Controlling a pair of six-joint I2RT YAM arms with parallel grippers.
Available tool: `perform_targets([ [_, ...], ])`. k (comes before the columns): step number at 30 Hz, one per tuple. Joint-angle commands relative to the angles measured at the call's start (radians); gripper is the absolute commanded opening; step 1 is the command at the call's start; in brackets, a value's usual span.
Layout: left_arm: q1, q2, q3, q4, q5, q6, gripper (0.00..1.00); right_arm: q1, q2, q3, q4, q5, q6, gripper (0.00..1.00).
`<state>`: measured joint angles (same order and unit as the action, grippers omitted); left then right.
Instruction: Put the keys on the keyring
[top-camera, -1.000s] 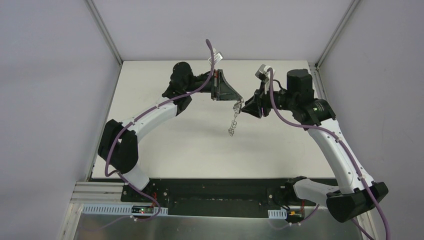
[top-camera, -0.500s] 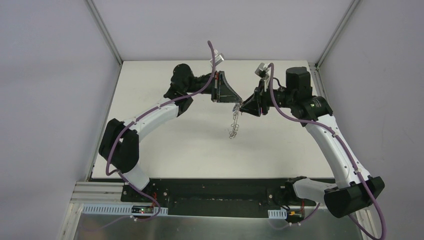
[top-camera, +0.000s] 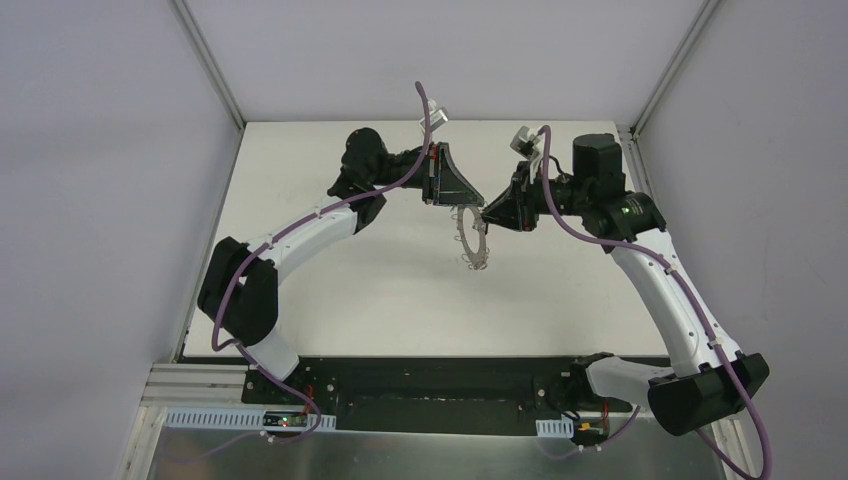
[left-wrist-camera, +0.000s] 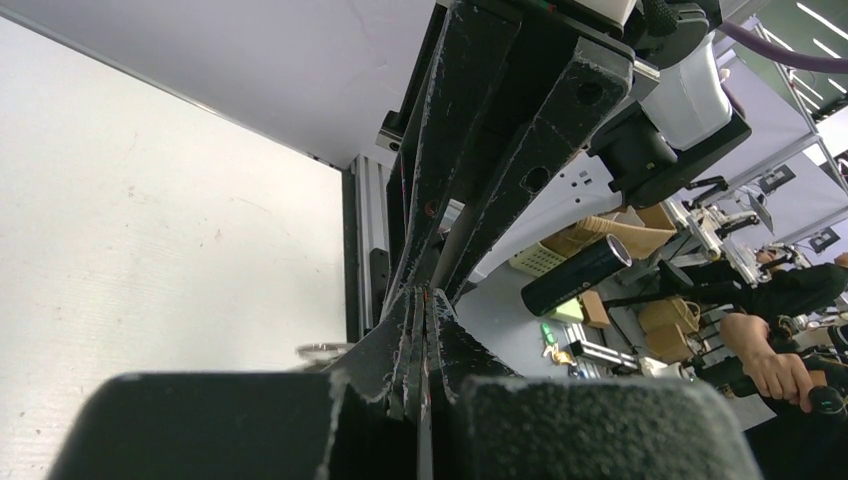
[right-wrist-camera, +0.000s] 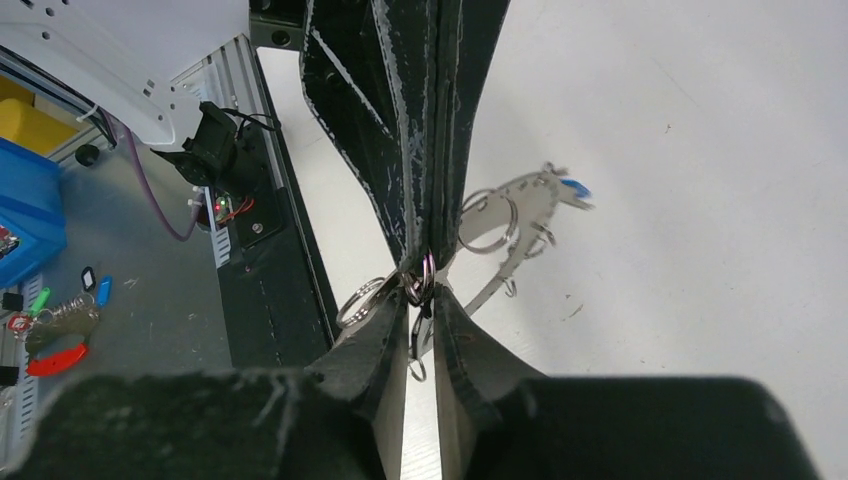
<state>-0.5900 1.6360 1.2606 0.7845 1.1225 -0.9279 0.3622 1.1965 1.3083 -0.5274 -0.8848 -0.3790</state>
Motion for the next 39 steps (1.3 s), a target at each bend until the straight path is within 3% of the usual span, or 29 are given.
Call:
perform_targets([
  [1,-0.01,-0.002,-0.002,0.084,0.023,-0.008,0.0,-0.008,-0.02,0.036,0.04,-0.045,0.003,0.16],
  [14,-0.01,0.004,0.0,0.178,0.037,-0.086,0.0,-0.018,-0.049,0.0,0.009,0.048,-0.068,0.28],
  [22,-0.01,0.005,-0.006,0.176,0.044,-0.089,0.0,-0.019,-0.057,0.029,-0.025,-0.003,-0.111,0.33],
  [32,-0.014,0.011,-0.003,0.177,0.048,-0.088,0.0,-0.02,-0.037,0.039,-0.005,-0.111,-0.072,0.33],
  [39,-0.017,0.012,-0.007,0.18,0.052,-0.088,0.0,-0.019,-0.028,0.049,0.017,-0.097,-0.038,0.3],
])
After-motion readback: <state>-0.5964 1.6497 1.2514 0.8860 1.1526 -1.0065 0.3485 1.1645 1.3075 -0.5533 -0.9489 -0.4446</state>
